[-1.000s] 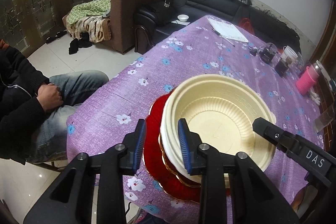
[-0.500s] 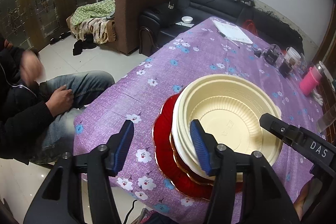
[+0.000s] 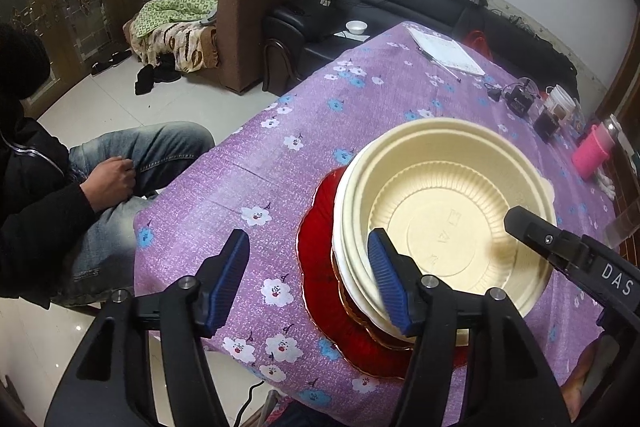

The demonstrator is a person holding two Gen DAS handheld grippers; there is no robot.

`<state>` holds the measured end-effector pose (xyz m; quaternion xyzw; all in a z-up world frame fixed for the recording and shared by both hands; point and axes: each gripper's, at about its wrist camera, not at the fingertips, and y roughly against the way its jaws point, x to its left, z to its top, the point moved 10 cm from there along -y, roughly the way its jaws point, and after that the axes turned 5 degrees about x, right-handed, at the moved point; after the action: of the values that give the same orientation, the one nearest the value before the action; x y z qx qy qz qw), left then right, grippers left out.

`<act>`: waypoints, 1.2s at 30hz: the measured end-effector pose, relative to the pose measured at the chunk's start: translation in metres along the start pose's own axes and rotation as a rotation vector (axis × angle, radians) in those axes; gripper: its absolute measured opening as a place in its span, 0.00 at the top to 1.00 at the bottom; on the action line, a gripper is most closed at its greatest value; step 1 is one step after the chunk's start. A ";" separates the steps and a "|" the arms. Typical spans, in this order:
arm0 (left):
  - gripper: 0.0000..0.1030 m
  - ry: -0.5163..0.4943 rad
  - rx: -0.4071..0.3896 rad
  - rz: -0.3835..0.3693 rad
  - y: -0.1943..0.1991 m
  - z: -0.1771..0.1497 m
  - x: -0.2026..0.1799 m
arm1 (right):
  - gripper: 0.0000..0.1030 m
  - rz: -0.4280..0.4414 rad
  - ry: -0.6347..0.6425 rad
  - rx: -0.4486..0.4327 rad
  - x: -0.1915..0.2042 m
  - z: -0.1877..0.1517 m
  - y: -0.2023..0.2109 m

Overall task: Organize plates and bowls
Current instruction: 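Open both grippers and release the beige bowl onto the stack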

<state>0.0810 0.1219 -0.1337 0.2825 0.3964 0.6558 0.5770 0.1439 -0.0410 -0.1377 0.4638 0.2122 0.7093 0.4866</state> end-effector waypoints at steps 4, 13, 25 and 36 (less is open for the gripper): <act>0.41 -0.001 0.004 0.000 0.000 0.000 0.000 | 0.71 -0.002 0.000 -0.003 -0.001 0.000 0.000; 0.41 0.012 -0.035 0.027 0.014 0.001 0.010 | 0.70 0.005 -0.009 -0.056 -0.004 0.006 0.019; 0.41 0.009 -0.141 0.058 0.043 0.002 0.021 | 0.68 0.051 0.001 -0.094 -0.012 0.000 0.035; 0.41 -0.026 -0.184 0.031 0.064 0.004 0.004 | 0.64 0.075 0.084 -0.191 -0.001 -0.001 0.061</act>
<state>0.0492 0.1252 -0.0774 0.2429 0.3225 0.6944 0.5956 0.1128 -0.0683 -0.0927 0.3926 0.1462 0.7630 0.4922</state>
